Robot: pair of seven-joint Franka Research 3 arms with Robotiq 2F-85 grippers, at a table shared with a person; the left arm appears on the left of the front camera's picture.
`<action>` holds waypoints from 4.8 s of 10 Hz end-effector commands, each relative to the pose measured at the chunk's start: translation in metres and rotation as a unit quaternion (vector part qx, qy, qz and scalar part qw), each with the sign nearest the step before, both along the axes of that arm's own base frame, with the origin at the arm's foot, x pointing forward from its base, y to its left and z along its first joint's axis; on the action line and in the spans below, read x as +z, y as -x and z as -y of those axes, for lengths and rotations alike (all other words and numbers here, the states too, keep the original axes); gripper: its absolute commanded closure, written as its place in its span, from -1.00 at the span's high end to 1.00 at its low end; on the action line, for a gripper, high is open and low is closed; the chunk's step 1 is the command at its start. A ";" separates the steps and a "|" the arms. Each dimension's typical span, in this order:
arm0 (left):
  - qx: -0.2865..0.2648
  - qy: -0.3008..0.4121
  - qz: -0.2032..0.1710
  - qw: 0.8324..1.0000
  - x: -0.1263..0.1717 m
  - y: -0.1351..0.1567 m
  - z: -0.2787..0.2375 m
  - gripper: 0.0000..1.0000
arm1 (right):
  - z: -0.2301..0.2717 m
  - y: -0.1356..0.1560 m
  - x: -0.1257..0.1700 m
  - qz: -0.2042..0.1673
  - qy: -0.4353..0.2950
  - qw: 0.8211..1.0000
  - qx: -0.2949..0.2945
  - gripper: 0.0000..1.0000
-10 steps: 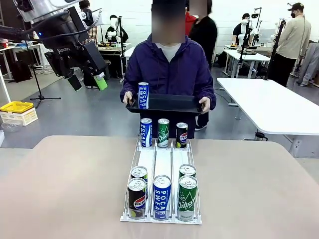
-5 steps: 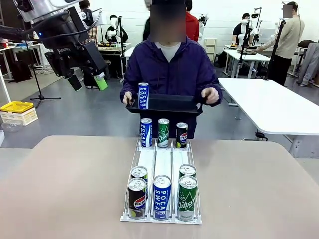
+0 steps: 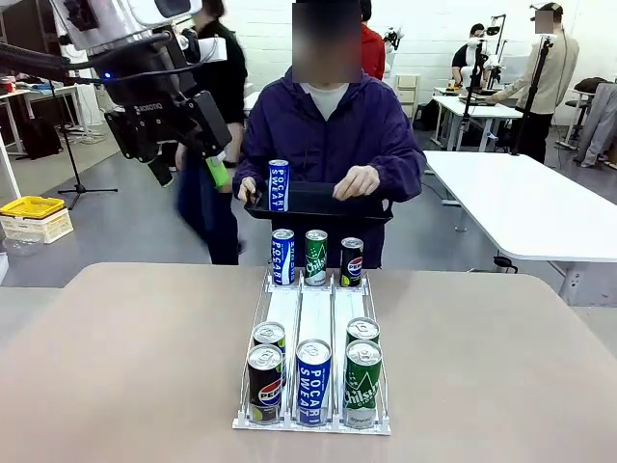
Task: Retrieve and hand over the desired beverage to the person.
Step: Pick up another can of the same type that the person held from the Automatic Can Dispenser.
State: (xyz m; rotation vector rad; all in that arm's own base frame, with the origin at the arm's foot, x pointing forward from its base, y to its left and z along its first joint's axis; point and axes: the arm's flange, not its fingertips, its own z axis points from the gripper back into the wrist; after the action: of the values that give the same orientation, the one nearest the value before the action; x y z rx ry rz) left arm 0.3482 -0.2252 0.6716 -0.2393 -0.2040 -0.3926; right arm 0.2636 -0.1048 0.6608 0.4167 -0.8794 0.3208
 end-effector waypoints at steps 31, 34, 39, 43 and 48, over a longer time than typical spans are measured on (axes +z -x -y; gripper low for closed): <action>-0.054 0.233 0.162 0.957 0.006 0.052 -0.265 1.00 | -0.001 -0.001 -0.001 0.000 -0.003 1.000 0.006 1.00; -0.054 0.233 0.162 0.957 0.006 0.052 -0.265 1.00 | -0.001 -0.001 -0.001 0.000 -0.003 1.000 0.006 1.00; -0.054 0.233 0.162 0.957 0.006 0.052 -0.265 1.00 | -0.001 -0.001 -0.001 0.000 -0.003 1.000 0.006 1.00; -0.054 0.233 0.162 0.957 0.006 0.052 -0.265 1.00 | -0.001 -0.001 -0.001 0.000 -0.003 1.000 0.006 1.00; -0.054 0.233 0.162 0.957 0.006 0.052 -0.265 1.00 | -0.001 -0.001 -0.001 0.000 -0.003 1.000 0.006 1.00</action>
State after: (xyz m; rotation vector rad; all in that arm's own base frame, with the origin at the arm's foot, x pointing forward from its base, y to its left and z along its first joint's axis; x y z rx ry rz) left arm 0.2962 0.0403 0.6765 -0.6371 -0.6074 -0.4794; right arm 0.2635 -0.1049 0.6609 0.4165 -0.8796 0.3206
